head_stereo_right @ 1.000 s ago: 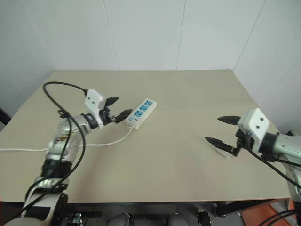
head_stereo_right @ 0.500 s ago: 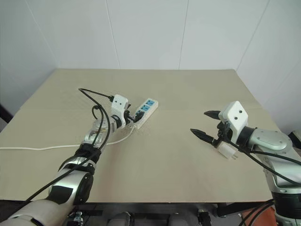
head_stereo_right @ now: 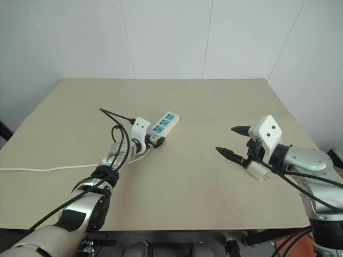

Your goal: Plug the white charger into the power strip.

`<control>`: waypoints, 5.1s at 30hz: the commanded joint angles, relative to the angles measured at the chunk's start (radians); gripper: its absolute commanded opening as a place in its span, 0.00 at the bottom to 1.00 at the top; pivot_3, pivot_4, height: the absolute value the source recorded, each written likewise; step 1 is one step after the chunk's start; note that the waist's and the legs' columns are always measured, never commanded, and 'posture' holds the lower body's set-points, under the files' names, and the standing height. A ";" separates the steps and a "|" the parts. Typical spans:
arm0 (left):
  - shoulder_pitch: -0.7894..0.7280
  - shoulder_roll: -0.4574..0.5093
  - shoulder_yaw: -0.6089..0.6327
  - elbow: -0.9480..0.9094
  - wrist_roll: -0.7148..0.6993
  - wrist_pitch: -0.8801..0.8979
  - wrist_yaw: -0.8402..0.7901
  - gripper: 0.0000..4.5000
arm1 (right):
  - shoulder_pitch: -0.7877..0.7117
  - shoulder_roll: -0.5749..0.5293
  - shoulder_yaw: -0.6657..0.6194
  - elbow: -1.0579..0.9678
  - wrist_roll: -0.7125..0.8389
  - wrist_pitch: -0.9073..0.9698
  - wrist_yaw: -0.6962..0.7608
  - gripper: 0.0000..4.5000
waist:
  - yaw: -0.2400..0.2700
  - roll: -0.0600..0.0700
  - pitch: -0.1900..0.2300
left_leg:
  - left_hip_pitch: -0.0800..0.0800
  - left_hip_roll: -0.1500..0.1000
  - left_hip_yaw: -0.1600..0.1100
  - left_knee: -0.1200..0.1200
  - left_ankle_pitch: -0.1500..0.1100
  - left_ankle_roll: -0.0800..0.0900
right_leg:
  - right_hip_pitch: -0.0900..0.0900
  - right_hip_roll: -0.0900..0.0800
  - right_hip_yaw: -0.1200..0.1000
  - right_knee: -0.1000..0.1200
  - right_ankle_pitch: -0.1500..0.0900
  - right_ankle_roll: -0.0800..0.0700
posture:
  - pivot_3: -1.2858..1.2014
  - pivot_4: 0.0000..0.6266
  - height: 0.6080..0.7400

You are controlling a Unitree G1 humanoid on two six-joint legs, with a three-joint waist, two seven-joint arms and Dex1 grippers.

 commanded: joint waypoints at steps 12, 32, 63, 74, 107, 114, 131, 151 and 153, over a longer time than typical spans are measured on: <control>-0.019 -0.027 -0.008 0.075 0.013 -0.054 -0.052 1.00 | -0.014 -0.011 -0.029 -0.045 0.031 0.004 -0.004 1.00 | 0.002 0.000 0.000 | 0.000 0.000 0.000 0.000 0.000 0.000 | 0.000 0.000 0.000 0.000 0.000 0.000 | 0.52 0.24 1.00; 0.026 -0.078 -0.002 0.124 0.053 -0.130 -0.024 1.00 | -0.007 -0.003 -0.041 -0.088 0.046 0.035 -0.019 1.00 | 0.021 0.000 0.000 | 0.001 0.000 0.000 0.000 0.000 0.000 | 0.001 0.000 0.000 0.000 0.000 0.000 | 0.52 0.24 1.00; 0.115 0.002 -0.053 -0.066 -0.007 -0.212 -0.567 0.74 | 0.000 -0.011 -0.061 -0.118 0.080 0.046 -0.013 1.00 | 0.021 0.005 -0.005 | 0.001 -0.001 0.000 0.000 0.000 0.000 | 0.001 0.000 0.000 0.000 -0.001 0.001 | 0.52 0.24 1.00; 0.217 0.115 -0.114 -0.300 -0.111 -0.186 -1.014 0.74 | 0.028 -0.021 -0.087 -0.118 0.075 0.043 -0.006 1.00 | 0.001 0.004 -0.005 | 0.000 0.000 0.000 0.000 0.000 0.000 | 0.000 0.000 0.000 0.000 0.000 -0.001 | 0.52 0.24 1.00; 0.294 0.102 -0.222 -0.348 -0.010 -0.242 -0.871 0.74 | -0.439 -0.405 0.380 0.206 -0.046 0.756 0.107 1.00 | 0.003 0.005 -0.005 | 0.000 0.000 0.000 0.000 0.000 0.000 | -0.001 -0.001 0.000 -0.001 0.000 -0.001 | 0.52 0.24 1.00; 0.307 0.085 -0.229 -0.358 -0.010 -0.231 -0.865 0.74 | -0.542 -0.385 0.616 0.309 -0.167 0.738 0.203 1.00 | 0.007 0.005 -0.005 | -0.002 0.000 0.000 0.001 0.000 0.000 | -0.002 -0.001 0.000 -0.001 0.000 -0.001 | 0.52 0.24 1.00; 0.321 0.101 -0.240 -0.396 -0.013 -0.210 -0.884 0.74 | -0.572 -0.249 0.739 0.503 -0.366 0.609 0.280 1.00 | 0.006 0.006 -0.006 | -0.003 0.000 0.000 0.001 0.000 0.000 | -0.003 -0.001 0.000 0.000 0.000 -0.001 | 0.52 0.24 1.00; 0.320 0.117 -0.264 -0.413 -0.008 -0.202 -0.906 0.74 | -0.572 -0.163 0.766 0.598 -0.491 0.547 0.342 1.00 | 0.002 0.006 -0.006 | -0.002 0.000 0.000 0.001 0.000 0.000 | -0.003 -0.001 0.000 0.000 0.000 -0.001 | 0.52 0.24 1.00; 0.324 0.120 -0.268 -0.418 -0.006 -0.199 -0.905 0.74 | -0.571 -0.158 0.768 0.600 -0.498 0.544 0.348 1.00 | 0.002 0.006 -0.006 | -0.002 0.000 0.000 0.001 0.000 0.000 | -0.003 -0.001 0.000 0.000 0.000 -0.001 | 0.52 0.24 1.00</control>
